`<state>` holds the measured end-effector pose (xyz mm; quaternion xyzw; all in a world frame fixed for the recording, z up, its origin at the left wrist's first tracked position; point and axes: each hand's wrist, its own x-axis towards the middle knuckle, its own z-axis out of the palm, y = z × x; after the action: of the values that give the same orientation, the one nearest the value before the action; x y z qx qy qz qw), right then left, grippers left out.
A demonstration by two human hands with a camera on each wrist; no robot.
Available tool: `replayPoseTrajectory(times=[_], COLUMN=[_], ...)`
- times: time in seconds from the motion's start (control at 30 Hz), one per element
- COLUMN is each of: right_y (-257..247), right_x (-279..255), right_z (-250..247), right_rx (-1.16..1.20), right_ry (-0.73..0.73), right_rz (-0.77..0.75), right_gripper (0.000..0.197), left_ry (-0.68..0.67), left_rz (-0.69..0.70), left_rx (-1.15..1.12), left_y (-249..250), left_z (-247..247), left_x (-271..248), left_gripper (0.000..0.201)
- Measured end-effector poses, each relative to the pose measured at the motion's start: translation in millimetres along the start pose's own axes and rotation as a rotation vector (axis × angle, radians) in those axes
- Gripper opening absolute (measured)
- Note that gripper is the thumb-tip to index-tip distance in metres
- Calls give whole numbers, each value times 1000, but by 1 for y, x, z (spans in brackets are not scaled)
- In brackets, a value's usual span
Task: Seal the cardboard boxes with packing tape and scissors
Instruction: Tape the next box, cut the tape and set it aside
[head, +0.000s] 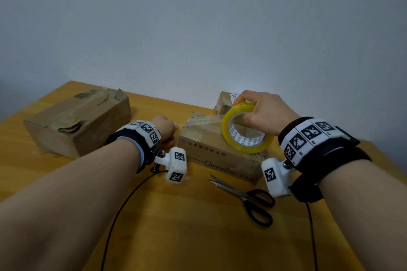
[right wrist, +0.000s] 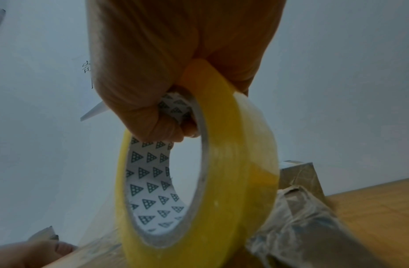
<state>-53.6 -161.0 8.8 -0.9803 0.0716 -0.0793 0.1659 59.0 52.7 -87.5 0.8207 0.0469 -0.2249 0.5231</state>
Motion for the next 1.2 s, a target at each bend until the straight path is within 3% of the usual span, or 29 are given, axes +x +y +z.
replayPoseTrajectory(times=[0.3, 0.37, 0.5, 0.6, 0.67, 0.73, 0.83, 0.93, 1.07, 1.2], right_y=[0, -1, -4, -6, -9, -12, -18, -20, -17, -2], right_x=[0, 1, 0, -1, -1, 1, 0, -1, 0, 1], right_z=[1, 1, 1, 0, 0, -1, -4, -10, -10, 1], right_rx=[55, 60, 61, 73, 69, 55, 54, 133, 343, 622], right_ry=[-5, -3, -3, -4, -12, -22, -63, -106, -181, -271], right_rz=[23, 33, 46, 61, 76, 94, 120, 149, 189, 221], right_gripper=[27, 26, 24, 24, 25, 27, 28, 33, 50, 36], left_ry=[-41, -12, 16, 157, 184, 116, 40, 48, 157, 185], left_rz=[100, 105, 109, 205, 324, 400, 351, 305, 393, 465], left_rx=[25, 63, 110, 70, 87, 164, 333, 247, 372, 459], left_y=[-14, -15, -13, -1, 6, 9, 7, 15, 29, 33], left_z=[13, 12, 13, 4, 1, 8, 24, 26, 18, 26], left_x=[1, 0, -4, -12, -22, -36, -39, -26, -15, -10], left_gripper=[25, 18, 27, 34, 42, 65, 90, 88, 75, 62])
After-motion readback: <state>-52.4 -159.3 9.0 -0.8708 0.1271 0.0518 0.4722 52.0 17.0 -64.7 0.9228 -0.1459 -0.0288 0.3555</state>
